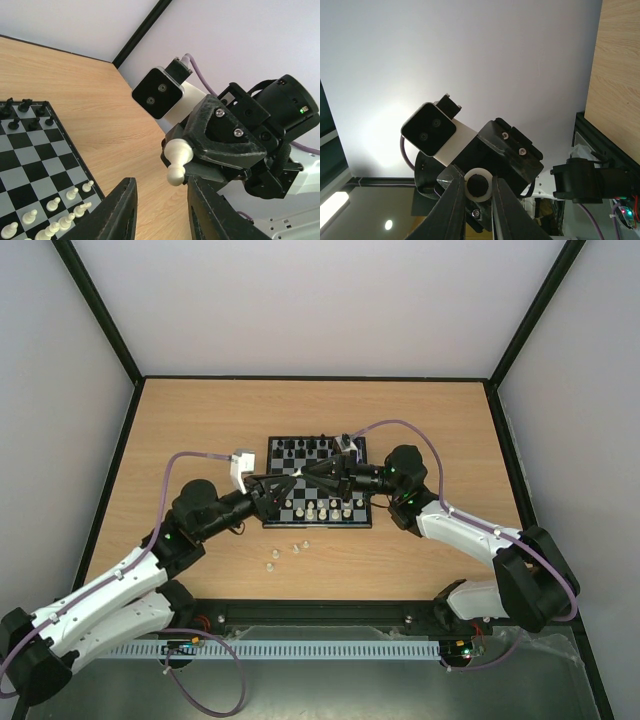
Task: Set up the chess pieces on the board
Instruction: Place the chess piece on the chessboard.
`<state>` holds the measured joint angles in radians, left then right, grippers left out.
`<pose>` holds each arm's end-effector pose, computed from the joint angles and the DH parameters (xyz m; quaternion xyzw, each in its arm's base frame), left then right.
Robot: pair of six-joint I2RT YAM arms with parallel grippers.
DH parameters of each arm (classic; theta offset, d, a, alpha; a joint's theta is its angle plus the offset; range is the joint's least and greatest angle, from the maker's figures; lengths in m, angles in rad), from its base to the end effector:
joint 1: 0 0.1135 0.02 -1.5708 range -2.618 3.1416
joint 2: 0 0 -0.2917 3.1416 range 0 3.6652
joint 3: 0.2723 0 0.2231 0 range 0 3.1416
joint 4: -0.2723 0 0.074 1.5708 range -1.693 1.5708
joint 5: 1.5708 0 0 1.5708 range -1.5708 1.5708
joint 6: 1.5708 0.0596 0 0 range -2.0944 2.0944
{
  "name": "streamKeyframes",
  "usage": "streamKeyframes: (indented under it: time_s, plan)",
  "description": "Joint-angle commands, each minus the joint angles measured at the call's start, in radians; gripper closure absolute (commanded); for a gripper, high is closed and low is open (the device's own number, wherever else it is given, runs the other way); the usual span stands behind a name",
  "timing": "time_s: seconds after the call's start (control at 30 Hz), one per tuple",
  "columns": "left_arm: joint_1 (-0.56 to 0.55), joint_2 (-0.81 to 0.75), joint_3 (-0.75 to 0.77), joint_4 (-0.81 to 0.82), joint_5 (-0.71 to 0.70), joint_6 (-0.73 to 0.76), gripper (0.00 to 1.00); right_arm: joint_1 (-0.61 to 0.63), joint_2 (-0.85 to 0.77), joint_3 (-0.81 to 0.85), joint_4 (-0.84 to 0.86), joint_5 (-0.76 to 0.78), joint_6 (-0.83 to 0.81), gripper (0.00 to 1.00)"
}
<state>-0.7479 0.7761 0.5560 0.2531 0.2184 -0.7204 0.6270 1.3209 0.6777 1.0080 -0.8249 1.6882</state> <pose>0.1135 -0.1229 0.3338 0.0878 0.6901 -0.5349 0.4796 0.1871 0.1896 0.3561 -0.0218 0.6152 0.7824 0.0948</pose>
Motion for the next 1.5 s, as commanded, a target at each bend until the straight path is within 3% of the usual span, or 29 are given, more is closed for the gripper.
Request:
streamKeyframes:
  time_s: [0.0, 0.67, 1.3, 1.47]
  plan:
    - [-0.002, 0.019, 0.021, 0.056, 0.005, 0.023, 0.71, 0.002, -0.014, 0.005, 0.044, -0.016, 0.000, 0.96]
    - [-0.002, 0.059, 0.040, 0.081, 0.019, 0.036, 0.80, 0.002, 0.019, 0.000, 0.044, -0.033, -0.014, 0.96]
    - [0.005, 0.047, 0.050, 0.043, 0.000, 0.052, 0.97, 0.001, 0.064, 0.004, 0.058, -0.041, -0.015, 0.95]
    - [0.005, 0.045, 0.080, -0.018, -0.021, 0.063, 0.98, 0.002, 0.048, 0.014, -0.019, -0.032, -0.071, 0.74]
